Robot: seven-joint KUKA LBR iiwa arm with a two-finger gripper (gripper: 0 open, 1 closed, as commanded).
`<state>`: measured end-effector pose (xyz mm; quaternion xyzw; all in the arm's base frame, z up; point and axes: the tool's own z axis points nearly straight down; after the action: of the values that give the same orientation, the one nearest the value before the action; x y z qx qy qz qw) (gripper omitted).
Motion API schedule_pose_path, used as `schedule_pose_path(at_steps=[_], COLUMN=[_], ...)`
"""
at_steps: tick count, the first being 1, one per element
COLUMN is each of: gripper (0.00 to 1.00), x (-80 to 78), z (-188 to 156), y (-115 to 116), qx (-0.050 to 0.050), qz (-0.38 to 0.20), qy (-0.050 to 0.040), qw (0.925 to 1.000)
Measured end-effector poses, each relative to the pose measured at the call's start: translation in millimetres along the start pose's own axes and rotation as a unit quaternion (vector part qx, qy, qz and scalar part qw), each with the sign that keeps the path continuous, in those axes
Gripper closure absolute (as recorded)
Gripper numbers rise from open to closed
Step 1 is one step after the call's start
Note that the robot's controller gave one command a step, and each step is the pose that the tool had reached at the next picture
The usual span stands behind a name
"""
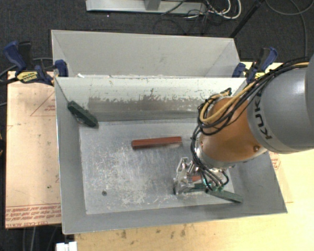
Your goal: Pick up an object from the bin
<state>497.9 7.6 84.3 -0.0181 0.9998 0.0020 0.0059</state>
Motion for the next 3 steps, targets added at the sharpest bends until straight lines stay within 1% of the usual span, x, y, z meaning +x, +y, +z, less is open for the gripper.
schedule_pose_path(at_steps=[1, 2, 3], gripper=[1.00, 0.00, 0.00], x=[-13.9, -11.7, -11.7], z=[2.7, 6.0, 6.1], y=[-90.8, -97.4, -97.5], qx=[-0.003, 0.002, 0.002], qz=[-0.098, -0.097, -0.096], qy=[-0.0059, -0.0044, -0.0047], qw=[0.9951, 0.9953, 0.9953])
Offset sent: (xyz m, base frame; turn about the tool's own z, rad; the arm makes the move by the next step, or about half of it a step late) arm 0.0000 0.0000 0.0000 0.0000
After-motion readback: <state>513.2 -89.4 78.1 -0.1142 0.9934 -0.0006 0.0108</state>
